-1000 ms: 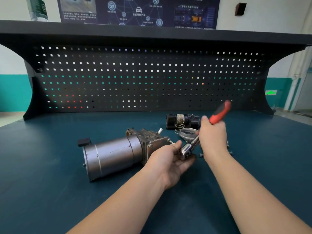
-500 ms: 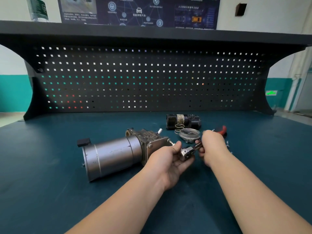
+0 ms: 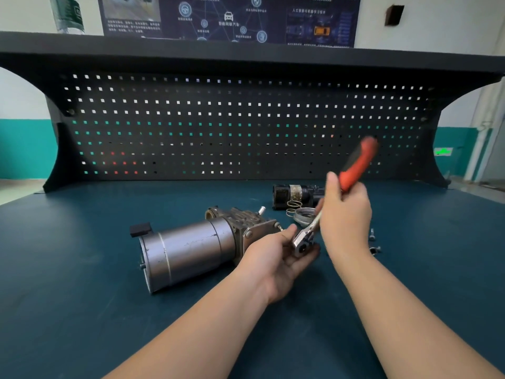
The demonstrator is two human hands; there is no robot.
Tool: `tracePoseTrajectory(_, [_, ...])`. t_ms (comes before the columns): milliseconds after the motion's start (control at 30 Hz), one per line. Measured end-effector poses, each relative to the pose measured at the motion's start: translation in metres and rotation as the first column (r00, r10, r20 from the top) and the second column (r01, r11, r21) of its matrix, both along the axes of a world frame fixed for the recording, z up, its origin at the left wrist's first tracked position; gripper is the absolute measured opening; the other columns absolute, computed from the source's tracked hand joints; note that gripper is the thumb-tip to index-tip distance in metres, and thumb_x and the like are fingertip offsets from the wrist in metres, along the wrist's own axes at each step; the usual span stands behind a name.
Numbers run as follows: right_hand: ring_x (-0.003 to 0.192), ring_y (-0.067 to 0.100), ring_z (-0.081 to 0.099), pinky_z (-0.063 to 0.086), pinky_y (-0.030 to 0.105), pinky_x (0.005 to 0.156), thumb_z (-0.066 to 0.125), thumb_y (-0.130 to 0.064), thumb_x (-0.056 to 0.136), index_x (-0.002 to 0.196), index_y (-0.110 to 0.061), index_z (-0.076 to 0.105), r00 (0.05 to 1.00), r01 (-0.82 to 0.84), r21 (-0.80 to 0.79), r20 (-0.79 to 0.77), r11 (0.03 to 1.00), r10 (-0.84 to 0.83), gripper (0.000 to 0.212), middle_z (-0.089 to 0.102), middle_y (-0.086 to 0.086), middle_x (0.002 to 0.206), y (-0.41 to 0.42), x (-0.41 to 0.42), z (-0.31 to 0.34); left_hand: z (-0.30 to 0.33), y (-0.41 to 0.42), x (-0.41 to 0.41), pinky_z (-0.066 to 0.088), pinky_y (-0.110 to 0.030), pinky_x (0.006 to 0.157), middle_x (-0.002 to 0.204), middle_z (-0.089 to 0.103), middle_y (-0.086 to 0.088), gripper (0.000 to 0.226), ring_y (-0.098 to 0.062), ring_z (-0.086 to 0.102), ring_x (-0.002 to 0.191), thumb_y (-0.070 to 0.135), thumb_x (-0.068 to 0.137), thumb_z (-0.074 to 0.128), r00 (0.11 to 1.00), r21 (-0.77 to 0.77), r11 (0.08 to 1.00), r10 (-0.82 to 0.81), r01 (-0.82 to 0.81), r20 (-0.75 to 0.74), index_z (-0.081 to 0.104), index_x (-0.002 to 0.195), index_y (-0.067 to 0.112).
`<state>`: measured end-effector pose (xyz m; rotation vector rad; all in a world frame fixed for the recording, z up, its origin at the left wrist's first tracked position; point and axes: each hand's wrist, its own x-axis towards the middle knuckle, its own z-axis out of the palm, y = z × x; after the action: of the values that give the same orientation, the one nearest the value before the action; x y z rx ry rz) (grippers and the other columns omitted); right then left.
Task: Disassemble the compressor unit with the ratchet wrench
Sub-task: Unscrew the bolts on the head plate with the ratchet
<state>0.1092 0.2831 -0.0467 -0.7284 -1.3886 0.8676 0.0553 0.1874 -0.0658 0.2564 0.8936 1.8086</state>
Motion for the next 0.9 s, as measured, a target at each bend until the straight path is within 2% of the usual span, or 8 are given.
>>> tracePoseTrajectory(133, [0.04, 0.014, 0.04, 0.028, 0.015, 0.033, 0.05, -0.032, 0.099, 0.091, -0.009, 0.052, 0.988, -0.156, -0.653, -0.085, 0.742, 0.133, 0.024, 0.051, 0.003, 0.059, 0.02, -0.001, -0.013, 0.0, 0.001, 0.0, 0.056, -0.038, 0.063, 0.066, 0.068, -0.017, 0.014, -0.029, 0.065, 0.075, 0.009, 0.092, 0.056, 1.0, 0.001, 1.0, -0.021, 0.021, 0.004, 0.057, 0.084, -0.003])
tracePoseTrajectory(300, [0.037, 0.001, 0.049, 0.04, 0.02, 0.042, 0.055, -0.031, 0.094, 0.084, -0.018, 0.054, 0.979, -0.201, -0.074, -0.05, 0.977, 0.198, 0.016, 0.059, -0.006, 0.053, 0.006, 0.003, 0.004, -0.001, 0.0, 0.0, 0.059, -0.034, 0.059, 0.086, 0.065, -0.02, 0.019, -0.031, 0.064, 0.081, 0.013, 0.087, 0.064, 0.999, -0.038, 0.999, -0.025, 0.023, -0.043, 0.062, 0.092, -0.006])
tracePoseTrajectory(467, [0.059, 0.015, 0.056, 0.046, 0.026, 0.059, 0.054, -0.043, 0.089, 0.094, -0.037, 0.05, 0.941, -0.337, 0.45, 0.201, 0.827, 0.274, 0.009, 0.059, -0.002, 0.071, -0.025, 0.005, 0.007, -0.002, -0.003, -0.001, 0.06, -0.032, 0.061, 0.067, 0.068, -0.012, 0.014, -0.021, 0.069, 0.06, 0.011, 0.089, 0.061, 0.997, -0.009, 0.997, -0.071, 0.071, -0.042, 0.065, 0.083, -0.001])
tracePoseTrajectory(600, [0.053, 0.007, 0.053, 0.042, 0.023, 0.055, 0.052, -0.042, 0.091, 0.086, -0.035, 0.051, 0.992, -0.125, 0.337, 0.044, 0.933, 0.117, 0.009, 0.057, -0.009, 0.061, -0.017, -0.002, 0.003, -0.002, -0.001, -0.001, 0.059, -0.033, 0.056, 0.073, 0.068, -0.016, 0.012, -0.025, 0.068, 0.064, 0.008, 0.091, 0.057, 0.998, -0.019, 0.999, -0.043, 0.042, -0.05, 0.062, 0.089, -0.002])
tracePoseTrajectory(667, [0.045, 0.004, 0.051, 0.039, 0.021, 0.048, 0.051, -0.038, 0.094, 0.084, -0.026, 0.053, 0.998, -0.042, -0.02, -0.056, 0.999, 0.041, 0.015, 0.056, -0.007, 0.058, -0.002, -0.003, 0.0, -0.002, 0.001, -0.001, 0.059, -0.033, 0.057, 0.082, 0.067, -0.019, 0.013, -0.028, 0.066, 0.073, 0.009, 0.092, 0.056, 0.997, -0.033, 0.999, -0.045, 0.043, -0.055, 0.06, 0.092, -0.003])
tracePoseTrajectory(767, [0.042, 0.012, 0.042, 0.031, 0.018, 0.037, 0.05, -0.03, 0.098, 0.087, -0.013, 0.053, 0.981, -0.182, -0.626, -0.165, 0.759, 0.099, 0.021, 0.053, -0.001, 0.058, 0.013, 0.0, -0.01, -0.002, 0.001, -0.001, 0.058, -0.033, 0.06, 0.081, 0.067, -0.02, 0.016, -0.029, 0.065, 0.075, 0.01, 0.093, 0.055, 0.996, -0.044, 0.997, -0.065, 0.063, -0.067, 0.058, 0.096, -0.005])
tracePoseTrajectory(833, [0.042, 0.012, 0.042, 0.03, 0.017, 0.036, 0.051, -0.028, 0.098, 0.082, -0.013, 0.052, 0.975, -0.219, -0.6, -0.17, 0.769, 0.145, 0.021, 0.054, -0.002, 0.055, 0.012, 0.001, -0.009, -0.001, 0.001, -0.001, 0.057, -0.034, 0.061, 0.081, 0.067, -0.021, 0.015, -0.029, 0.065, 0.075, 0.01, 0.092, 0.055, 0.996, -0.05, 0.997, -0.067, 0.064, -0.06, 0.059, 0.093, -0.005])
tracePoseTrajectory(900, [0.043, 0.01, 0.05, 0.038, 0.02, 0.041, 0.055, -0.028, 0.096, 0.08, -0.019, 0.054, 0.974, -0.205, -0.253, -0.147, 0.946, 0.172, 0.019, 0.056, -0.007, 0.049, 0.005, 0.002, -0.001, -0.002, 0.0, 0.0, 0.058, -0.033, 0.059, 0.079, 0.065, -0.019, 0.015, -0.029, 0.064, 0.073, 0.01, 0.09, 0.059, 0.997, -0.054, 0.997, -0.057, 0.054, -0.06, 0.061, 0.088, -0.004])
